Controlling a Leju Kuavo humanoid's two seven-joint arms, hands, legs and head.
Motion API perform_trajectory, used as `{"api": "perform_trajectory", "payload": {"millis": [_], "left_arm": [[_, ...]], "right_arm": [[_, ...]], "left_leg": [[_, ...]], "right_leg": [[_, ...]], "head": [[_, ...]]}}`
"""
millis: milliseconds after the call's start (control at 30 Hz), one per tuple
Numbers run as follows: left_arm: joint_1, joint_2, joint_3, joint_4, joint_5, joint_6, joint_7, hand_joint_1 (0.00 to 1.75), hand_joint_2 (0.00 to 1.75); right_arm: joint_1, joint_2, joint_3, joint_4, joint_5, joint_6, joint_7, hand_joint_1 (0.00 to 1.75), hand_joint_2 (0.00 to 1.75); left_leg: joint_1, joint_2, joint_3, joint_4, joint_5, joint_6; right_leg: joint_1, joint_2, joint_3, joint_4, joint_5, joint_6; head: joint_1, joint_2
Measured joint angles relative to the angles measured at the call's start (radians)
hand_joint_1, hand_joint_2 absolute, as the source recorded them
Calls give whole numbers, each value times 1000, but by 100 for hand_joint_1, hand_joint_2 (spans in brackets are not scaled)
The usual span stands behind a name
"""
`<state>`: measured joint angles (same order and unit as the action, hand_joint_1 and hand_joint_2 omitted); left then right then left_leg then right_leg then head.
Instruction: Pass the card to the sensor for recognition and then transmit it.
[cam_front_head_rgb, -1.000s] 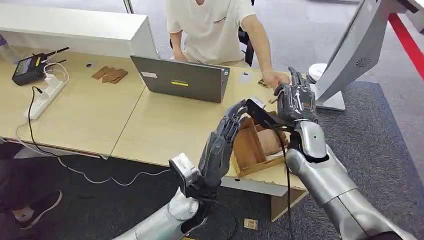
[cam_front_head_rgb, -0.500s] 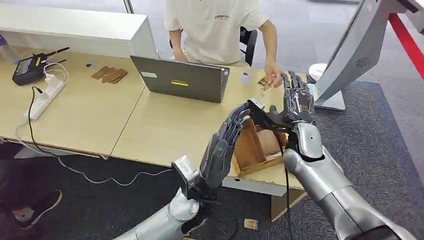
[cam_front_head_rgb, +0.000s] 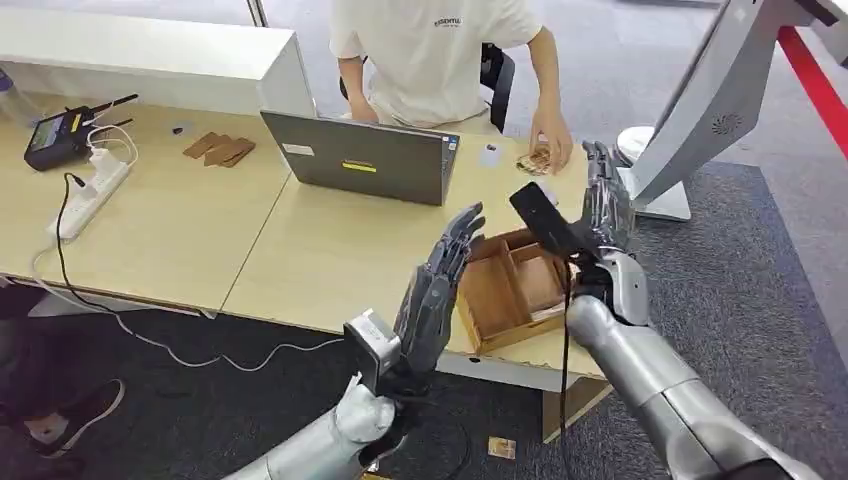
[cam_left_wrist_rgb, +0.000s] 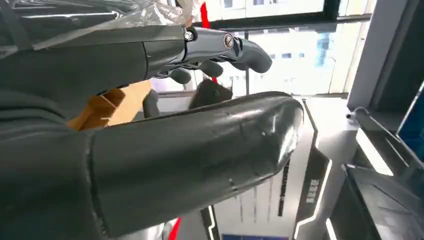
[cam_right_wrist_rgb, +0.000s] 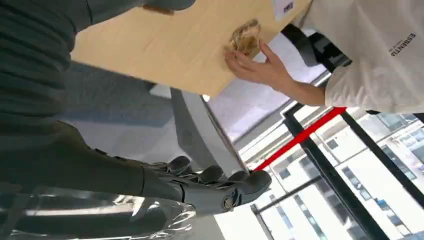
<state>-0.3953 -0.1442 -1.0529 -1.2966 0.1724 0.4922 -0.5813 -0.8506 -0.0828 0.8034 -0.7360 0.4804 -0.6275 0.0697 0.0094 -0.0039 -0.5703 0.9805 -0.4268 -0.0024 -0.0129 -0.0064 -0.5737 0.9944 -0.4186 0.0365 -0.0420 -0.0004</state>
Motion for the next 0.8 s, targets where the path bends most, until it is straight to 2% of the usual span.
{"api": "perform_trajectory", "payload": {"millis": [167, 333, 433, 500, 800], "left_arm": [[9, 21, 9, -29, -27, 84, 9, 0, 0], [20, 59, 33, -96, -77, 191, 9, 0, 0], [41, 84, 67, -152, -130, 206, 9, 0, 0], [50, 95, 86, -180, -145, 208, 9, 0, 0], [87, 118, 158, -260, -170, 208, -5, 0, 0]], "right_arm": [[122, -25, -63, -142, -448, -25, -144, 0, 175], [262, -79, -129, -305, -845, -44, -277, 0, 175], [355, -108, -167, -403, -1066, -29, -368, 0, 175], [392, -122, -184, -455, -1110, -27, -399, 0, 175], [466, -154, -227, -616, -1216, -8, -465, 0, 175]], "left_leg": [[0, 0, 0, 0, 0, 0], [0, -1, 0, 0, 0, 0], [0, -1, 0, 0, 0, 0], [0, -1, 0, 0, 0, 0], [0, 0, 0, 0, 0, 0]], "right_leg": [[0, 0, 0, 0, 0, 0], [0, 0, 0, 0, 0, 0], [0, 0, 0, 0, 0, 0], [0, 0, 0, 0, 0, 0], [0, 0, 0, 0, 0, 0]], "head": [[0, 0], [0, 0], [0, 0], [0, 0], [0, 0]]}}
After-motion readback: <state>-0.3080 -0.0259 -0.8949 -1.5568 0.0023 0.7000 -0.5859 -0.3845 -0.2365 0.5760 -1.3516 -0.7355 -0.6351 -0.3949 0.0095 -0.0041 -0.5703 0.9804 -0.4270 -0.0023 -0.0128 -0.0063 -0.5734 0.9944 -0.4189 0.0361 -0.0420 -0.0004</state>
